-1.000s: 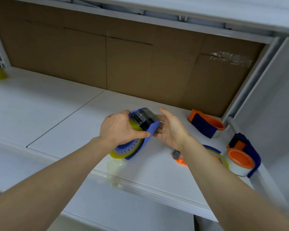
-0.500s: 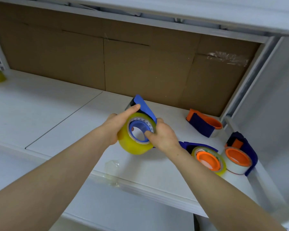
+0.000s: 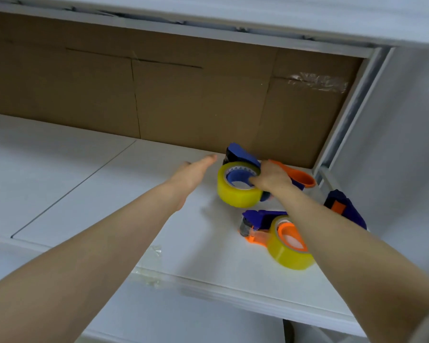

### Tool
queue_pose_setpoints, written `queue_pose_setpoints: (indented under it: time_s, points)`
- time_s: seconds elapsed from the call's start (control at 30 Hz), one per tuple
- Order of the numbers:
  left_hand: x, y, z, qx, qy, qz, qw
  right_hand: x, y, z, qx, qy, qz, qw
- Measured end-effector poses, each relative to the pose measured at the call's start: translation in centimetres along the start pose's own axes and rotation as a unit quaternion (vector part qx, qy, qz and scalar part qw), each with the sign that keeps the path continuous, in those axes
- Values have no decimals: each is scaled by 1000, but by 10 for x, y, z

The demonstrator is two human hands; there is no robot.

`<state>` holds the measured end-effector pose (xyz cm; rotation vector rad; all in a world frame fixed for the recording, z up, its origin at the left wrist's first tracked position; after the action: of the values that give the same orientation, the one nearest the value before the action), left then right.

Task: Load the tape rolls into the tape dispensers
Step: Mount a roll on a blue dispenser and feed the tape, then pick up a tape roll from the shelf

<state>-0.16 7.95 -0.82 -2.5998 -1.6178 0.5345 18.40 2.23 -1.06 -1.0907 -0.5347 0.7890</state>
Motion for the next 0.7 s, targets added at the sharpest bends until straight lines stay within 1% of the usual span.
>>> queue_pose_setpoints:
  time_s: [0.1, 0.23, 0.37, 0.4, 0.43, 0.5, 0.53, 0.57, 0.6, 0.67, 0.7]
  points:
    - [4, 14, -4, 11, 10, 3, 1000, 7, 7, -16, -28, 20, 34, 999]
    - [9, 31, -9, 30, 8, 2, 1000, 14, 19, -35, -55, 22, 59, 996]
    - [17, 42, -13, 41, 7, -2, 999, 25, 22, -44, -84, -7, 75, 994]
    - [19, 44, -14, 43, 7, -3, 999, 29, 18, -46, -84, -11, 65, 994]
    - [20, 46, -16, 45, 6, -4, 999, 35, 12, -49, -72, -9, 35, 997]
    - [23, 48, -19, 45, 2, -7, 999, 44, -6, -60, -50, 9, -48, 998]
    - [24, 49, -20, 42, 0, -8, 999, 45, -15, -65, -66, 16, -80, 994]
    - [26, 50, -21, 38, 0, -11, 999, 49, -20, -73, -84, 25, -94, 992]
    - [28, 50, -22, 36, 0, -15, 999, 51, -23, -81, -106, 33, -87, 990]
    - [31, 50, -22, 33, -2, -24, 999, 58, -18, -92, -148, 52, -26, 987]
    - [33, 50, -22, 32, -4, -28, 999, 62, -16, -93, -160, 50, -9, 986]
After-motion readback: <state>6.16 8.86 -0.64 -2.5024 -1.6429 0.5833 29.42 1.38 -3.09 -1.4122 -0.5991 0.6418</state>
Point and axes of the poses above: each hand's wrist, its own x-axis towards the middle knuckle, its own y-axis out of the palm, z = x × y, the point moved 2 cm from there along x, towards the middle knuckle, and after that the axes turned 3 degrees about -z, right-handed, at the moved point
